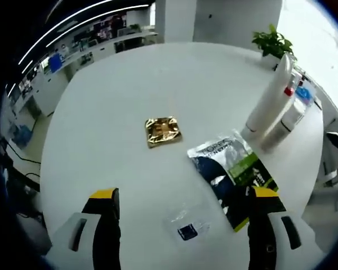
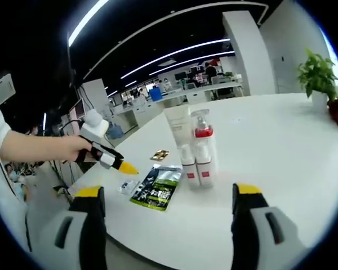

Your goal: Arrange the skincare products in the storage area until every visible bottle or jar stands upright without overlapping.

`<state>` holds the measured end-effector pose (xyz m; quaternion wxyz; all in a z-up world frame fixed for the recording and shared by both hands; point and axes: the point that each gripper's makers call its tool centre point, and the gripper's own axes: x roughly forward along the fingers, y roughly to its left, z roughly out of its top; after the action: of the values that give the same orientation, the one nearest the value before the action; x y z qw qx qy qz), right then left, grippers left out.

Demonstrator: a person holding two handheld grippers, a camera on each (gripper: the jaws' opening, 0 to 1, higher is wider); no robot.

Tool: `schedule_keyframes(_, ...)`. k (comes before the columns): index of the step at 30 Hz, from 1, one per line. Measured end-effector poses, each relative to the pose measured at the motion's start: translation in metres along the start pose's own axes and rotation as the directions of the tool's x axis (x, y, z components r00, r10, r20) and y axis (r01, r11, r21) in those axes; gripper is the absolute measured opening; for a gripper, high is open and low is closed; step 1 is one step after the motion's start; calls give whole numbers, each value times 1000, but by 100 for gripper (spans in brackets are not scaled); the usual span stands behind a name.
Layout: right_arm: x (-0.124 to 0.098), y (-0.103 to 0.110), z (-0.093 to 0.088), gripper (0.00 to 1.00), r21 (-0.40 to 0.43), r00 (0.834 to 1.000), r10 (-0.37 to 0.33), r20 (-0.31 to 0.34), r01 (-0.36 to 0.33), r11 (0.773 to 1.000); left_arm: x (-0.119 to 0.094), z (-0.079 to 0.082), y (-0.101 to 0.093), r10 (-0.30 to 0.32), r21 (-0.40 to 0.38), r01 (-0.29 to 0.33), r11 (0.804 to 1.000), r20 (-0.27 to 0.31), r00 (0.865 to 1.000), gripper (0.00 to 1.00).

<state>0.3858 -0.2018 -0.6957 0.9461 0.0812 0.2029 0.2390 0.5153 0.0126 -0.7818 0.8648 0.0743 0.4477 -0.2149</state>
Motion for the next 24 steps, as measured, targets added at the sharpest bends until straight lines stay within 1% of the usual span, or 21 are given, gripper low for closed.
schedule_keyframes(7,3,4,-4,94,-60,1000,1,-31,-3,998,20,10,3,-3,6,3,1000,-28,1000,90)
schedule_keyframes(10,4,4,-6,94,-72,999,-1,-43,-2,997,27,15,5,-4,-2,4,1000,-30,1000,88)
schedule_keyframes(24,4,-4,-7,93,-51,998,-35,-46,33,998,63,38,20,18,-39,-20,999,-57,998,79)
